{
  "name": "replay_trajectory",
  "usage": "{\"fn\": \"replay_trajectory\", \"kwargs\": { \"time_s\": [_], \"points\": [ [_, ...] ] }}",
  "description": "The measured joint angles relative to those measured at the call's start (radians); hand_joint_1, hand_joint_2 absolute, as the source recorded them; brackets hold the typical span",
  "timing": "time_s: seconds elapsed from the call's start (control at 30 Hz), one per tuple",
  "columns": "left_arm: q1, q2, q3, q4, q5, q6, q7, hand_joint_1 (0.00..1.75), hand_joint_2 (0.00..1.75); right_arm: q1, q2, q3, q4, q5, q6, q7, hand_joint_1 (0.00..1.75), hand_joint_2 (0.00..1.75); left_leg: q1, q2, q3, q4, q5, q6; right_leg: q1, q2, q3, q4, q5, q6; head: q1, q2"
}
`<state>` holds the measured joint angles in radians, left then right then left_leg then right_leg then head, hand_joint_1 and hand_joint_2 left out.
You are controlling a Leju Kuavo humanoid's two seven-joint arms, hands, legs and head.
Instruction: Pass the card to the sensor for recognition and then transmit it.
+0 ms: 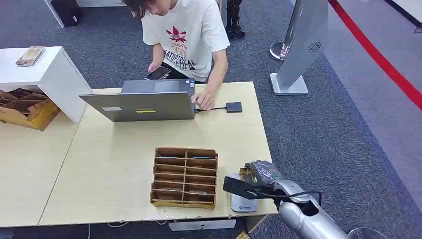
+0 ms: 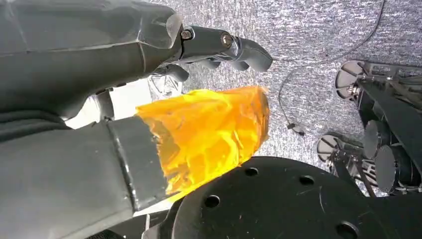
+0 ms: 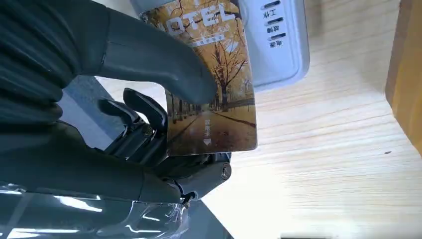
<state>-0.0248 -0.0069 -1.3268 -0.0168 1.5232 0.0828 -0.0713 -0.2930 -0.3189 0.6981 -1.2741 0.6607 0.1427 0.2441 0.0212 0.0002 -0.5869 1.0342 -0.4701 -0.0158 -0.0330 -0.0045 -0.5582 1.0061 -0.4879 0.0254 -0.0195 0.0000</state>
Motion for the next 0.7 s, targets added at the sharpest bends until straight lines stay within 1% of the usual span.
{"fn": "replay_trajectory", "kwargs": {
  "time_s": [0.23,0.3,0.37,0.43,0.47,0.5,0.53,0.6,0.63,0.7],
  "points": [
    [0.0,0.001,0.0,0.0,0.0,0.0,0.0,0.0,0.0,-0.001,-0.003,0.002,0.0,-0.001,-0.001,0.0,1.75,1.75,0.0,0.0,0.0,0.0,0.0,0.0,0.0,0.0,0.0,0.0,0.0,0.0,0.0,0.0],
    [0.0,0.001,0.0,0.0,0.0,0.0,0.0,0.0,0.0,0.002,-0.003,0.002,0.0,0.001,-0.027,-0.003,1.75,1.75,0.0,0.0,0.0,0.0,0.0,0.0,0.0,0.0,0.0,0.0,0.0,0.0,0.0,0.0],
    [0.0,0.001,0.0,0.0,0.0,0.001,-0.004,0.0,0.0,0.011,-0.002,0.002,-0.002,0.013,-0.076,-0.007,1.75,1.75,0.0,0.0,0.0,0.0,0.0,0.0,0.0,0.0,0.002,0.0,0.0,0.0,0.0,0.0],
    [0.0,-0.001,0.0,0.0,0.0,0.007,-0.008,0.0,0.0,0.036,0.003,-0.009,-0.013,0.048,-0.158,-0.018,1.75,1.75,0.0,-0.001,-0.001,0.0,0.0,0.0,0.0,-0.001,0.002,0.0,0.0,0.0,0.0,0.0],
    [0.001,-0.002,0.0,0.0,0.0,0.01,-0.009,0.0,0.0,0.054,0.015,-0.021,-0.028,0.078,-0.214,-0.03,1.75,1.75,0.0,-0.001,-0.001,0.0,0.0,0.0,0.0,-0.001,0.002,0.0,0.0,0.0,0.001,0.0],
    [0.001,-0.003,0.0,0.0,0.0,0.016,-0.013,0.0,0.0,0.075,0.032,-0.04,-0.047,0.108,-0.293,-0.053,1.75,1.75,0.0,-0.001,-0.001,0.0,0.0,0.0,0.0,0.0,0.001,0.0,0.0,0.0,0.0,0.0],
    [0.0,-0.007,0.0,0.0,0.0,0.022,-0.017,0.0,0.0,0.097,0.049,-0.062,-0.066,0.131,-0.353,-0.075,1.75,1.75,0.0,-0.001,-0.002,0.0,0.0,0.0,0.0,-0.001,0.001,0.0,0.0,0.0,0.0,0.0],
    [0.0,-0.014,0.0,0.0,0.0,0.034,-0.024,0.0,0.0,0.148,0.087,-0.111,-0.112,0.173,-0.455,-0.119,1.75,1.75,0.0,-0.001,-0.003,0.0,0.0,0.0,0.0,-0.001,-0.001,0.0,0.0,0.0,0.0,0.0],
    [0.0,-0.018,0.0,0.0,0.0,0.042,-0.028,0.0,0.0,0.175,0.114,-0.141,-0.146,0.193,-0.518,-0.151,1.75,1.75,0.0,-0.001,-0.004,0.0,0.0,0.0,0.0,-0.001,-0.002,0.0,0.0,0.0,0.0,0.0],
    [-0.001,-0.026,-0.001,0.0,0.0,0.052,-0.034,0.0,0.0,0.223,0.156,-0.193,-0.206,0.202,-0.612,-0.205,1.75,1.75,0.0,-0.001,-0.004,0.0,0.0,0.0,0.0,0.0,-0.002,0.0,-0.001,0.0,0.0,0.0]
  ]
}}
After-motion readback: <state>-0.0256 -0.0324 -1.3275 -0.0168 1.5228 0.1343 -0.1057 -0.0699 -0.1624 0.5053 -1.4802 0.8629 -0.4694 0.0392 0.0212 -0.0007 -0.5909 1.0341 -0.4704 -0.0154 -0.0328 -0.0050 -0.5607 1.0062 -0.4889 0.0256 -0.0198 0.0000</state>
